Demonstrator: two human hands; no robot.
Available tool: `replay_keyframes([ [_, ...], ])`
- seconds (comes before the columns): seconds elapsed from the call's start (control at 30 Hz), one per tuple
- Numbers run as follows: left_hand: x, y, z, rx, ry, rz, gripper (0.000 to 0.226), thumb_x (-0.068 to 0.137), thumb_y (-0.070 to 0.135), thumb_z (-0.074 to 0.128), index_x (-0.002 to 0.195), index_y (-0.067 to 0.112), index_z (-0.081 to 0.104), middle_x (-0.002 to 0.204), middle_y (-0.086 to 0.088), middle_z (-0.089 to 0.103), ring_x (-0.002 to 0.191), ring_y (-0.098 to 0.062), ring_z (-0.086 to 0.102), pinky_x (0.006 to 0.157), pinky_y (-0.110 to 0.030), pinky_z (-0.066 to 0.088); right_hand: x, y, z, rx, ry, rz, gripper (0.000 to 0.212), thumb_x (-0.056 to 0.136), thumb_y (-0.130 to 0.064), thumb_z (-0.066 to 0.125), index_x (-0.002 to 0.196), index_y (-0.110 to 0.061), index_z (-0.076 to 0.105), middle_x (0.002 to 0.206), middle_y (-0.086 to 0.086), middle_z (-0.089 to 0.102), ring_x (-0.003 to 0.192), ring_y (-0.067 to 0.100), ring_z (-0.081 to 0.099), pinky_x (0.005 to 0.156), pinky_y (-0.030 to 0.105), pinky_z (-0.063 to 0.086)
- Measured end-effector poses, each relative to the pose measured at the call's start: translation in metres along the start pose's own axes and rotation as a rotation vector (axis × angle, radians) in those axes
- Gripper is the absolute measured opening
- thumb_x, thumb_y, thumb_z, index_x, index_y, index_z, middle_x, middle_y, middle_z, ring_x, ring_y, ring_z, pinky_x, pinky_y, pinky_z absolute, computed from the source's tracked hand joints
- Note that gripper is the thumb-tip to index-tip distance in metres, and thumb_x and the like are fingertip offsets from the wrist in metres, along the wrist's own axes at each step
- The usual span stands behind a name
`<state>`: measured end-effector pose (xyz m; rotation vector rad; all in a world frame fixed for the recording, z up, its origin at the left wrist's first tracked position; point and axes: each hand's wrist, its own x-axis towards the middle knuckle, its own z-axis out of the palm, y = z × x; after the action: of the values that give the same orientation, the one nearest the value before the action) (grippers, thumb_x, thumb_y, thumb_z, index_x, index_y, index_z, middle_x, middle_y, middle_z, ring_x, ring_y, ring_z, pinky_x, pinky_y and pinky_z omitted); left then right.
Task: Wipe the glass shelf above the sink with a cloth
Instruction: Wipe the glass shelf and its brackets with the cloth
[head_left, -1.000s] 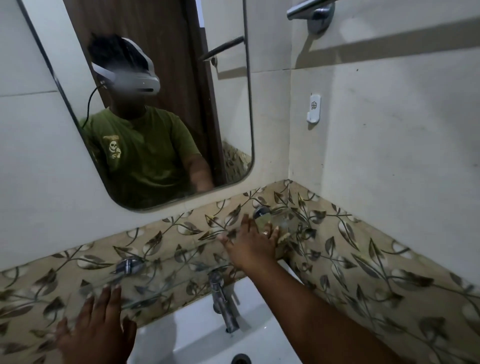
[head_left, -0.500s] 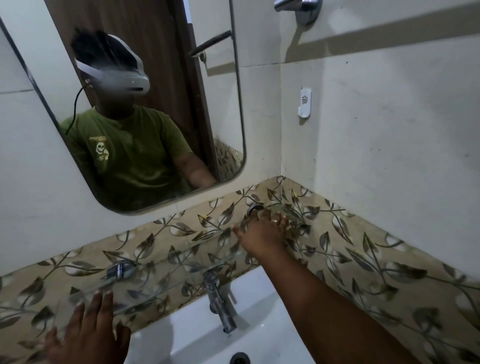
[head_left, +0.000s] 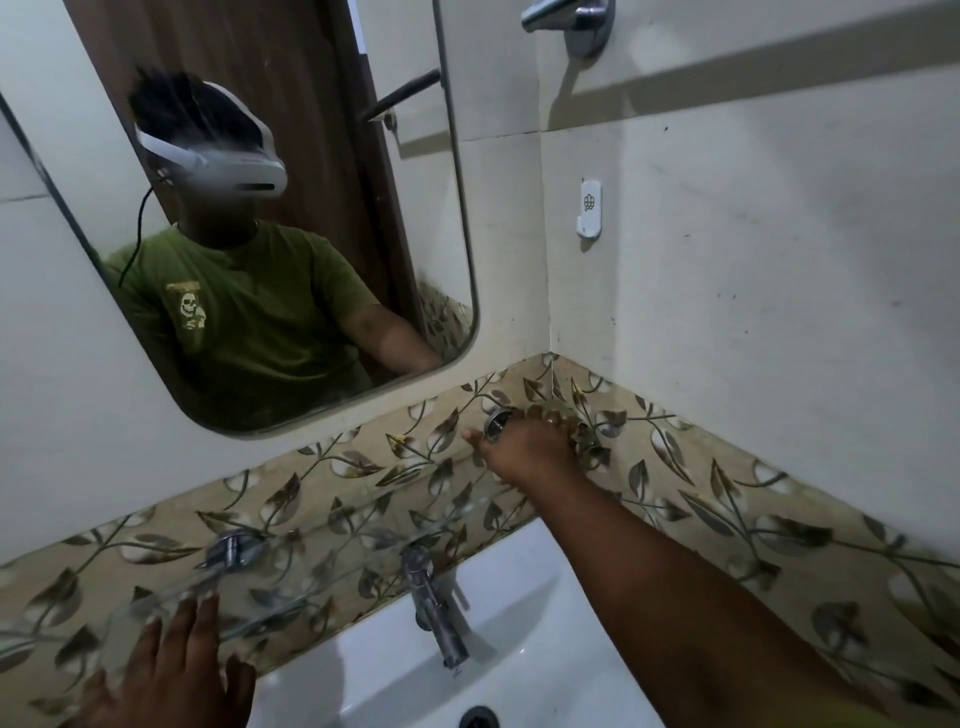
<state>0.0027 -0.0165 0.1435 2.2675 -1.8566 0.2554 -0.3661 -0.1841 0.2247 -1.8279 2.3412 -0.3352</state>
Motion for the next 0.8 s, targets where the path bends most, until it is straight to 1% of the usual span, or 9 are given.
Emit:
replay_keyframes([
  [0.07, -0.001, 0.003, -0.005, -0.008, -0.005, 0.006, 0.076, 0.072, 0.046, 0.035, 0.132, 0.005, 0.059, 0.133, -0.026, 0.061, 0.12, -0.049, 0.054, 0.105, -0.07, 0.031, -0.002, -0.001, 0.005, -0.001, 0.027, -0.021, 0.126, 0.069, -0.098, 0.006, 0.143, -0.005, 0.046, 0.144, 0.027, 0.048, 0.132, 0.044, 0.045, 0.108, 0.055, 0.036],
  [0.1, -0.001, 0.005, -0.01, -0.009, 0.016, 0.002, 0.076, 0.071, 0.046, 0.036, 0.131, 0.005, 0.06, 0.132, -0.026, 0.062, 0.119, -0.049, 0.055, 0.106, -0.07, 0.028, -0.007, 0.0, 0.006, -0.02, 0.038, -0.061, 0.114, 0.075, -0.093, 0.01, 0.135, -0.006, 0.055, 0.135, 0.025, 0.056, 0.124, 0.041, 0.053, 0.103, 0.052, 0.041],
  [0.17, -0.001, 0.008, -0.016, -0.016, 0.038, -0.005, 0.077, 0.068, 0.044, 0.038, 0.129, 0.004, 0.062, 0.132, -0.025, 0.063, 0.119, -0.048, 0.057, 0.108, -0.069, 0.02, -0.015, 0.009, 0.003, -0.084, 0.047, -0.15, 0.067, 0.093, -0.065, 0.033, 0.114, -0.012, 0.068, 0.115, 0.016, 0.068, 0.103, 0.033, 0.063, 0.085, 0.04, 0.047],
  [0.2, -0.001, 0.009, -0.019, -0.02, 0.032, -0.013, 0.078, 0.066, 0.044, 0.038, 0.128, 0.004, 0.062, 0.132, -0.024, 0.062, 0.12, -0.047, 0.057, 0.109, -0.069, 0.018, -0.018, 0.014, -0.004, -0.141, 0.019, -0.182, 0.043, 0.095, -0.047, 0.044, 0.108, -0.015, 0.07, 0.11, 0.011, 0.07, 0.097, 0.03, 0.065, 0.078, 0.036, 0.047],
  [0.27, -0.001, 0.009, -0.023, -0.021, 0.009, -0.025, 0.079, 0.065, 0.046, 0.038, 0.129, 0.005, 0.062, 0.134, -0.023, 0.062, 0.122, -0.045, 0.057, 0.108, -0.071, 0.017, -0.014, 0.023, -0.022, -0.235, -0.03, -0.187, 0.024, 0.091, -0.027, 0.054, 0.106, -0.019, 0.071, 0.11, 0.006, 0.07, 0.098, 0.026, 0.065, 0.077, 0.036, 0.049],
  [0.4, -0.004, 0.01, -0.028, -0.003, -0.041, -0.031, 0.083, 0.063, 0.05, 0.038, 0.13, 0.008, 0.062, 0.135, -0.019, 0.062, 0.123, -0.043, 0.057, 0.104, -0.073, 0.022, 0.003, 0.03, -0.036, -0.271, -0.056, -0.09, 0.033, 0.089, -0.032, 0.06, 0.12, -0.023, 0.068, 0.128, 0.006, 0.065, 0.113, 0.028, 0.064, 0.084, 0.042, 0.051],
  [0.47, -0.003, 0.009, -0.029, -0.005, -0.043, -0.021, 0.083, 0.063, 0.05, 0.038, 0.131, 0.008, 0.061, 0.137, -0.019, 0.061, 0.123, -0.043, 0.058, 0.102, -0.073, 0.023, 0.002, 0.024, -0.031, -0.256, -0.071, -0.08, 0.033, 0.09, -0.025, 0.062, 0.122, -0.019, 0.067, 0.131, 0.008, 0.063, 0.117, 0.028, 0.062, 0.092, 0.042, 0.051],
  [0.67, -0.001, 0.001, -0.019, 0.0, -0.058, -0.005, 0.082, 0.067, 0.051, 0.039, 0.136, 0.011, 0.057, 0.14, -0.017, 0.059, 0.127, -0.04, 0.055, 0.104, -0.073, 0.021, -0.022, 0.0, -0.005, -0.295, 0.036, -0.263, 0.022, 0.094, -0.007, 0.056, 0.11, -0.01, 0.071, 0.109, 0.009, 0.072, 0.1, 0.029, 0.068, 0.079, 0.036, 0.052],
  [0.8, 0.001, -0.003, -0.017, 0.003, -0.017, 0.006, 0.081, 0.068, 0.05, 0.039, 0.136, 0.011, 0.057, 0.139, -0.017, 0.059, 0.126, -0.04, 0.056, 0.103, -0.072, 0.021, -0.018, 0.018, -0.016, -0.27, 0.04, -0.256, 0.022, 0.09, -0.011, 0.061, 0.108, -0.013, 0.073, 0.103, 0.009, 0.072, 0.094, 0.029, 0.068, 0.083, 0.037, 0.057],
])
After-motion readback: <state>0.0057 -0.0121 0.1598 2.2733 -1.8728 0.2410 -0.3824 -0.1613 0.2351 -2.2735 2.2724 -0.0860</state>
